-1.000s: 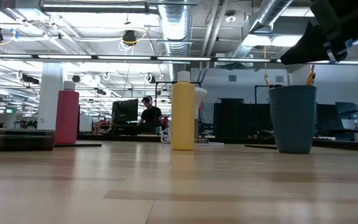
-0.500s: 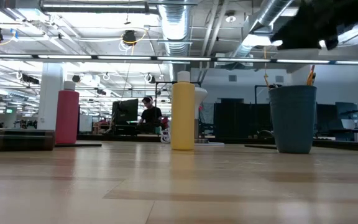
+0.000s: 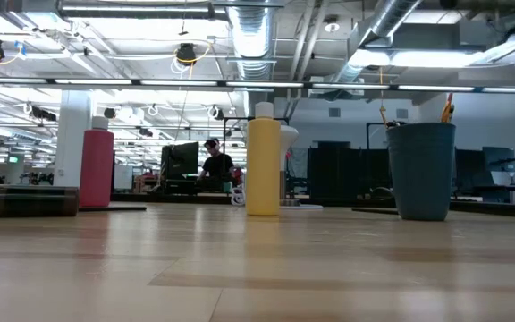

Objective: Pick & Place Paint Supplies
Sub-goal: Put the small brown paint bottle into the transparent bin

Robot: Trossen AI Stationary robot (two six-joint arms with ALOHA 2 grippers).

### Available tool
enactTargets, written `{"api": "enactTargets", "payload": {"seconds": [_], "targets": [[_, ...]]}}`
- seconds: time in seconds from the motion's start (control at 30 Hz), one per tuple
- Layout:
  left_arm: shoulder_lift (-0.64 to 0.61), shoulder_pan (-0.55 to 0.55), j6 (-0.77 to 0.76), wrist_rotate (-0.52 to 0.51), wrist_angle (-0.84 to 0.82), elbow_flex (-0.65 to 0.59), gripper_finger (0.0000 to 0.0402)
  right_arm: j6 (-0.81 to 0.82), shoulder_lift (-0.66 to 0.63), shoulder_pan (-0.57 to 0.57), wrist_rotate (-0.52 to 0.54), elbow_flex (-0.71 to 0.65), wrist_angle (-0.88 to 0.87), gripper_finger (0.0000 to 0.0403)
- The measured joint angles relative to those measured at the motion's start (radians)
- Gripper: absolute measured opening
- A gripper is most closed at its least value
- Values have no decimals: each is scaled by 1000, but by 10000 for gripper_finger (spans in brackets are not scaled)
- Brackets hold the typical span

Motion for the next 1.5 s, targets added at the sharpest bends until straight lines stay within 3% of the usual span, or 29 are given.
{"api": "enactTargets", "payload": {"seconds": [0.3,0.53,0.7,0.8,0.93,1.2,1.3,1.4,1.5], "targets": [[0,0,-12,15,-2,0,237,-161,112,-34,-289,0,308,221],[0,0,-12,42,-7,0,237,-190,211,-71,-327,0,532,221],[0,0,-42,35,-20,0,237,-108,250,-92,-346,7,601,221],[0,0,-61,-63,-105,3,237,-102,269,-102,-442,39,556,221],[0,3,-110,-230,-387,54,237,-87,296,-103,-566,126,430,221],[0,30,-386,-393,-796,159,236,-61,381,-98,-523,335,10,221],[0,59,-527,-385,-974,183,227,-18,407,-104,-484,384,-111,221],[0,104,-708,-298,-1190,210,214,23,419,-112,-482,417,-184,221],[0,143,-787,-191,-1315,213,201,43,421,-112,-484,429,-237,221]]}}
